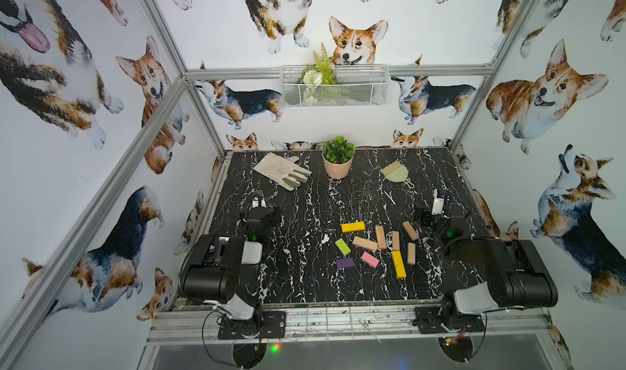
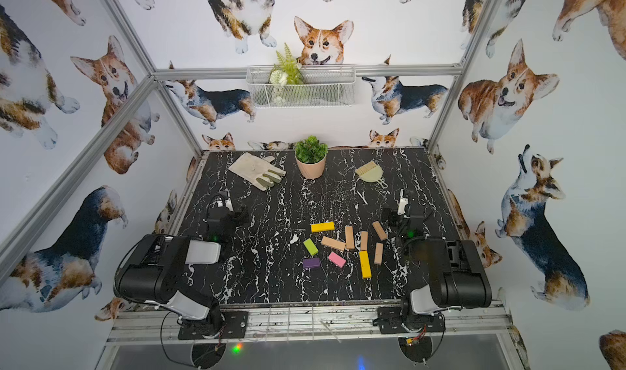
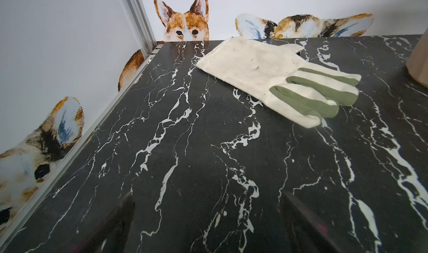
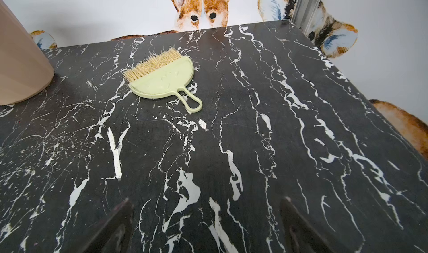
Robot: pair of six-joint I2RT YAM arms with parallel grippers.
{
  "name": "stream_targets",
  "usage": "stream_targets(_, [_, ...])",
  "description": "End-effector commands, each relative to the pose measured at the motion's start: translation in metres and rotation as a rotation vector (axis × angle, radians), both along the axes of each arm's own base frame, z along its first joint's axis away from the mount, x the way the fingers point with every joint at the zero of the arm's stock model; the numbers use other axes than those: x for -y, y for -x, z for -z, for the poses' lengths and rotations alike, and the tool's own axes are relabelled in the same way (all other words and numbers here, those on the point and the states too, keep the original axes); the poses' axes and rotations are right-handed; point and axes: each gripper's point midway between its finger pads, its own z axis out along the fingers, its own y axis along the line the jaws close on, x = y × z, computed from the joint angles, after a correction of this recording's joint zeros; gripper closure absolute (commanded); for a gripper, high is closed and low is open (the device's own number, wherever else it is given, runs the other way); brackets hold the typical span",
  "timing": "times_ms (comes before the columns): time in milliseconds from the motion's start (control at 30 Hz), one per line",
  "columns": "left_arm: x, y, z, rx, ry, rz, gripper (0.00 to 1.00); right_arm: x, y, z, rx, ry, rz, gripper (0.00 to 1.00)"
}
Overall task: Assemble the letter k with building blocks
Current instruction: Pick up the building block from the center of the board.
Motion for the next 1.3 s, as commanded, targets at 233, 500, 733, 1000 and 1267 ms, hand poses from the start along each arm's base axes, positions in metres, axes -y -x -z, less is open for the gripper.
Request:
stream_targets(233, [0.001,-0.005,-0.012,0.047,-0.004,0.006,0.00,-0.001,-0.005,-0.011,0.049,0.011,-0.011,0.00])
stream_targets(500, [0.001,-0.005,-0.012,0.046,-0.004,0.006,0.00,0.000,-0.005,-0.012,0.051,0.012,-0.011,0.00])
stream_targets(733, [0.001,-0.005,-0.012,0.049,-0.004,0.008,0.00,-0.001,-0.005,-0.012,0.051,0.011,-0.012,0.00])
stream_targets(1000, [0.001,-0.005,-0.011,0.046,-0.004,0.006,0.00,0.000,-0.005,-0.012,0.051,0.013,-0.006,0.00])
stream_targets(1267, [0.001,-0.005,-0.012,0.047,-0.004,0.007,0.00,0.033,0.004,-0.017,0.093,0.077,0.245,0.00])
